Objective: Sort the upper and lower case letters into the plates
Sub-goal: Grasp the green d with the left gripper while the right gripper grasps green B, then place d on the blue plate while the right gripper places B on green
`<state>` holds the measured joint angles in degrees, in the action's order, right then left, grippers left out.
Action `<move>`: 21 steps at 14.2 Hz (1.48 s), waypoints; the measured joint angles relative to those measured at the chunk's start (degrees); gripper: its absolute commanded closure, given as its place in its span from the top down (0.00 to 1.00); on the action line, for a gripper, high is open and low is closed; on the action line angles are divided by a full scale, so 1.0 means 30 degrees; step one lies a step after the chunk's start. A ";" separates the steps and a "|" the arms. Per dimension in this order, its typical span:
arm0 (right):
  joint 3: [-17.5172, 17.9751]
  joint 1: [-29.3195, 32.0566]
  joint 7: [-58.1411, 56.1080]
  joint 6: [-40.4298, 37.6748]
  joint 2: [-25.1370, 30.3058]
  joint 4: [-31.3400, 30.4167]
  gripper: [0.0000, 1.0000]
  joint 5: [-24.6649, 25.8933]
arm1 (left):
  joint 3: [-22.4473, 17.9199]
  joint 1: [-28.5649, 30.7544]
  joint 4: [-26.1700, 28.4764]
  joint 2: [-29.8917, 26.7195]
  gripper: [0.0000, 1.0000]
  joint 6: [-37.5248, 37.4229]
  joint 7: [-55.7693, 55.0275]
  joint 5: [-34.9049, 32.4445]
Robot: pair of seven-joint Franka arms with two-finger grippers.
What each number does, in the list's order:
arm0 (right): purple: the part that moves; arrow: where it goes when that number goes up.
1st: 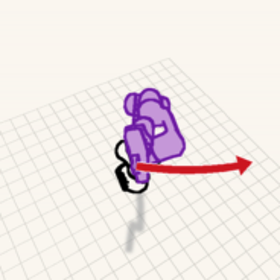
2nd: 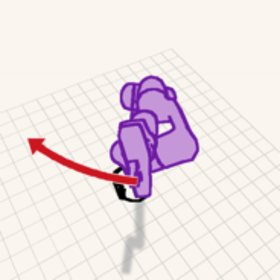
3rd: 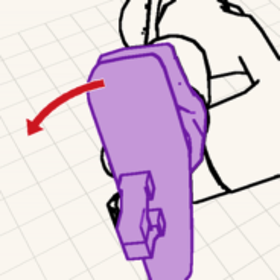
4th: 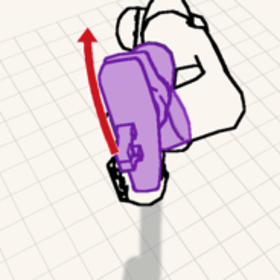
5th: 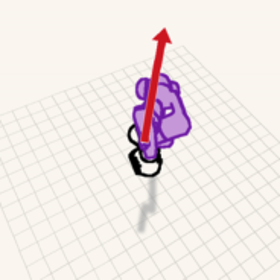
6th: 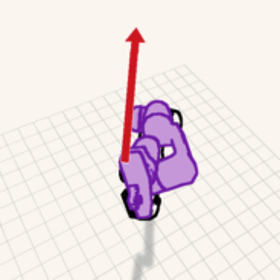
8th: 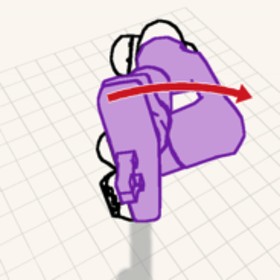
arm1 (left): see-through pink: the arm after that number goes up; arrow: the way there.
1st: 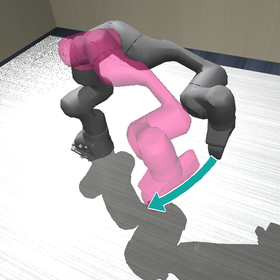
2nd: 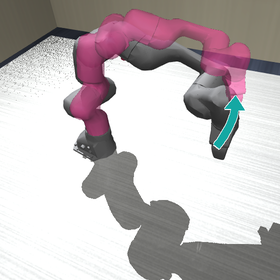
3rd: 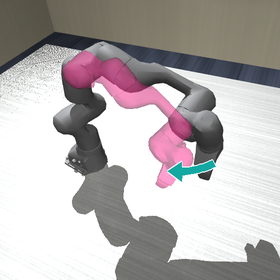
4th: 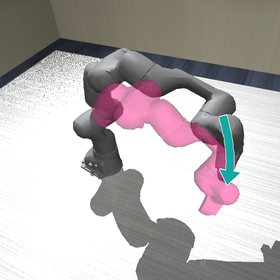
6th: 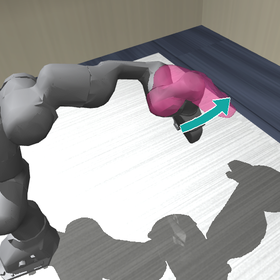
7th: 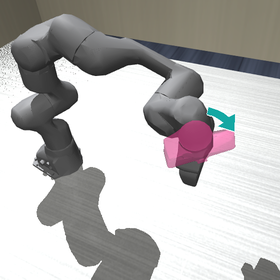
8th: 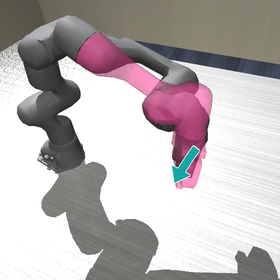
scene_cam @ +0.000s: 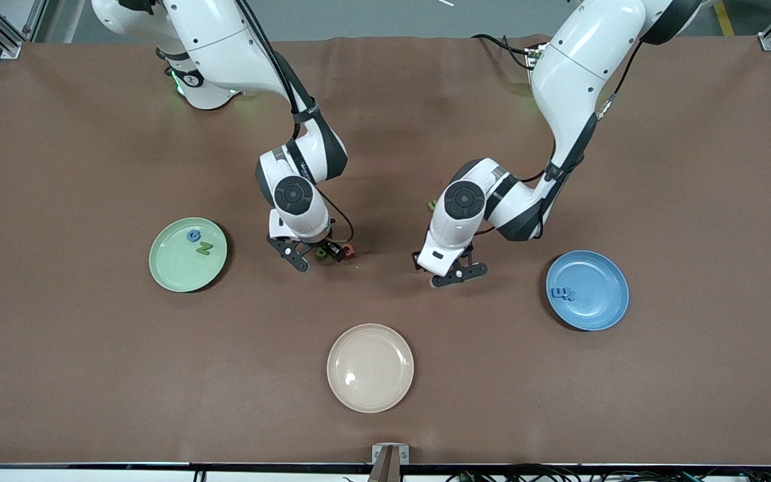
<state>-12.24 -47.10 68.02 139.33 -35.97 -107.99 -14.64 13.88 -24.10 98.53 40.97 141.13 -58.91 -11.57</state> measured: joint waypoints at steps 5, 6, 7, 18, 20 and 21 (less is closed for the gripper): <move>-0.0110 0.0011 -0.0007 -0.0117 0.0032 0.0125 0.25 -0.0001 | 0.0003 -0.0101 -0.0001 0.0239 0.56 0.0151 0.0000 0.0000; -0.0129 0.0012 -0.0007 -0.0281 0.0076 0.0123 0.16 0.0000 | 0.0003 -0.0112 -0.0001 0.0267 0.53 0.0151 0.0000 -0.0001; -0.0168 0.0019 -0.0023 -0.0385 0.0123 0.0123 0.08 0.0000 | 0.0003 -0.0115 -0.0001 0.0303 0.47 0.0151 0.0000 -0.0001; -0.0566 0.2791 -0.5795 -0.3688 0.1087 0.0344 0.00 -0.0002 | -0.0319 0.1944 -0.0421 -0.0758 0.03 -0.1626 0.3358 -0.0050; -0.0643 0.4681 -0.8999 -0.5367 0.2170 0.0344 0.01 0.0003 | -0.0282 0.3959 -0.0442 -0.1903 0.04 -0.3266 0.6304 -0.0051; -0.0673 0.5615 -1.0614 -0.5966 0.2716 0.0287 0.01 0.0012 | -0.0270 0.4921 -0.0427 -0.2320 0.05 -0.3893 0.7687 -0.0051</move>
<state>-14.25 -30.25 36.18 121.43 -27.83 -107.13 -14.60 13.07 -9.34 97.25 34.01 129.45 -35.85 -11.73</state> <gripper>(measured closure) 0.744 0.639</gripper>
